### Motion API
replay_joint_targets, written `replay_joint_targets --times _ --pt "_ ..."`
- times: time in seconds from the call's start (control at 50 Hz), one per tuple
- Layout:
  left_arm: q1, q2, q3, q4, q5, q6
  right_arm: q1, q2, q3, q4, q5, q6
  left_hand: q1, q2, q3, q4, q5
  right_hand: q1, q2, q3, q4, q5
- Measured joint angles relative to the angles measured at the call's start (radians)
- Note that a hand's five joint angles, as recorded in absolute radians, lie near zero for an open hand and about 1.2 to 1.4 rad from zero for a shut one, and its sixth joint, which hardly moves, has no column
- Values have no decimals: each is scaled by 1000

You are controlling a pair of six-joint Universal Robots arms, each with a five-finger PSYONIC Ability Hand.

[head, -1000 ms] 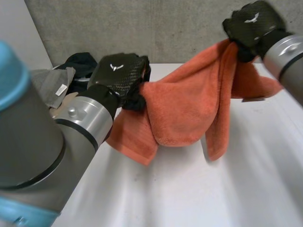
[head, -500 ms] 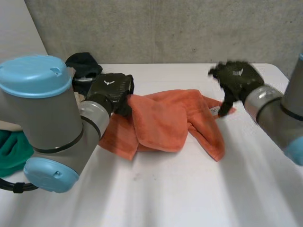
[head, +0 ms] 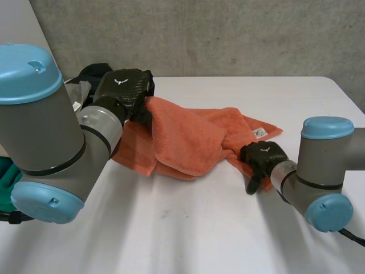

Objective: Fold the laundry.

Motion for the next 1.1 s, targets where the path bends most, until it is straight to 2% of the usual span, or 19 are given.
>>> replay_joint_targets --times 0.08,0.44,0.5,0.52,0.54,0.6,0.76,0.88,0.98,1.1 --pt "2 0 0 0 0 0 -1 2 -15 -31 24 -7 0 0 0 0 0 89 106 110 107 106" --pt "3 2 -2 0 -1 3 -44 70 -115 -39 27 -86 0 0 0 0 0 111 124 136 133 129" --pt "6 2 -2 0 -1 3 -62 93 -142 -36 33 -129 0 0 0 0 0 350 391 397 397 388" --pt "8 2 -2 0 -1 3 -66 98 -150 -35 35 -140 0 0 0 0 0 350 391 397 397 388" --pt "10 2 -2 0 -1 3 -71 102 -158 -34 37 -151 0 0 0 0 0 443 513 510 511 503" --pt "23 2 -1 0 0 4 -88 108 -186 -22 41 -178 0 0 0 0 0 537 628 636 639 625" --pt "47 5 2 -1 0 3 -142 101 -261 59 33 -207 0 0 0 0 0 560 665 681 685 683" --pt "47 19 2 -6 -2 0 -161 44 -286 138 10 -204 0 0 0 0 0 560 665 681 685 687" --pt "44 41 3 -9 -2 -2 -158 -59 -268 165 -12 -197 0 0 0 0 0 560 665 681 686 687" --pt "47 85 12 -28 -2 0 -163 -254 -255 172 -23 -206 0 0 0 0 0 578 665 681 686 689"
